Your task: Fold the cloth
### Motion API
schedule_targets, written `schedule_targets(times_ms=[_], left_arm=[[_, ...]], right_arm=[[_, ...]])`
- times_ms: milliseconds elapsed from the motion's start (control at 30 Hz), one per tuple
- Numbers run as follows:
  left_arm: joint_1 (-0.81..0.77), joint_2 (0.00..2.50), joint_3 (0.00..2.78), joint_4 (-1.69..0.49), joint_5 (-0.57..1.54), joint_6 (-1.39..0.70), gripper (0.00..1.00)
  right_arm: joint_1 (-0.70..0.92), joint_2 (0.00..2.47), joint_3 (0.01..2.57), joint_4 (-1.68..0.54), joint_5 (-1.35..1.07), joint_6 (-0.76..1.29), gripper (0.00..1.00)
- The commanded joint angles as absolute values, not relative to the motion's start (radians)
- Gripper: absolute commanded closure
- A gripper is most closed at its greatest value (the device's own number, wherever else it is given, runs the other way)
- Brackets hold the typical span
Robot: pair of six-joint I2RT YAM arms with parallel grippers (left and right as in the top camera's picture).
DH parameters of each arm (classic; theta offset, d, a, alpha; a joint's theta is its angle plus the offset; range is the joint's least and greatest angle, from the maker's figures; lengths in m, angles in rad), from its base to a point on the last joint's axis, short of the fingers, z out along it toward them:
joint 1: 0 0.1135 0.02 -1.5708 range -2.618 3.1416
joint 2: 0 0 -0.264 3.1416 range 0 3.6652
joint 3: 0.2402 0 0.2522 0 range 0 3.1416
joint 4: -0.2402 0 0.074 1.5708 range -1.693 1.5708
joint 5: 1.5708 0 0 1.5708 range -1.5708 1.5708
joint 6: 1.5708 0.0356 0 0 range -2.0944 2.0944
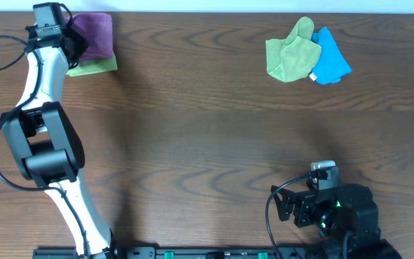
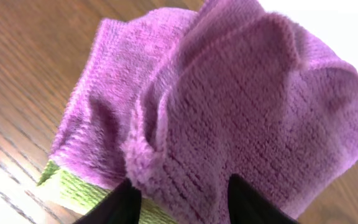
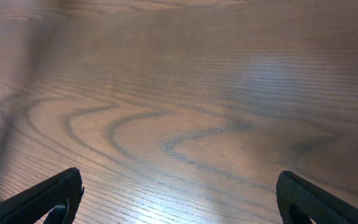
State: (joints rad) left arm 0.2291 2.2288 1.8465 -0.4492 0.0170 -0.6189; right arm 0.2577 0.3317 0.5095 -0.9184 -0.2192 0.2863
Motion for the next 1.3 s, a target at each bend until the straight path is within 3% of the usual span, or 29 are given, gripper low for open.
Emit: schedule_targets(times_ms=[0, 100, 267, 567, 733, 1267], left_arm=[[0.248, 2.195, 1.868, -0.466, -0.004, -0.609, 0.45], [0.262, 2.195, 1.868, -0.488, -0.004, -0.608, 0.34], [0.292, 2.19, 1.868, -0.516, 0.001, -0.608, 0.02], [0.303, 2.05, 1.868, -0.526, 0.01, -0.545, 0.05], [0.293, 1.975, 1.868, -0.571, 0.136, -0.546, 0.05], [0.096, 1.823, 1.868, -0.803, 0.263, -0.514, 0.05]], right_arm=[[0.247, 0.326, 0.508, -0.917, -0.213, 0.303, 0.01], [0.247, 0.326, 0.508, -0.917, -0.213, 0.303, 0.01], [0.247, 0.326, 0.508, -0.917, -0.213, 0.303, 0.01], [0.247, 0.326, 0.508, -0.917, -0.213, 0.303, 0.01], [0.247, 0.326, 0.508, -0.917, -0.213, 0.303, 0.01], [0.247, 0.326, 0.508, -0.917, -0.213, 0.303, 0.01]])
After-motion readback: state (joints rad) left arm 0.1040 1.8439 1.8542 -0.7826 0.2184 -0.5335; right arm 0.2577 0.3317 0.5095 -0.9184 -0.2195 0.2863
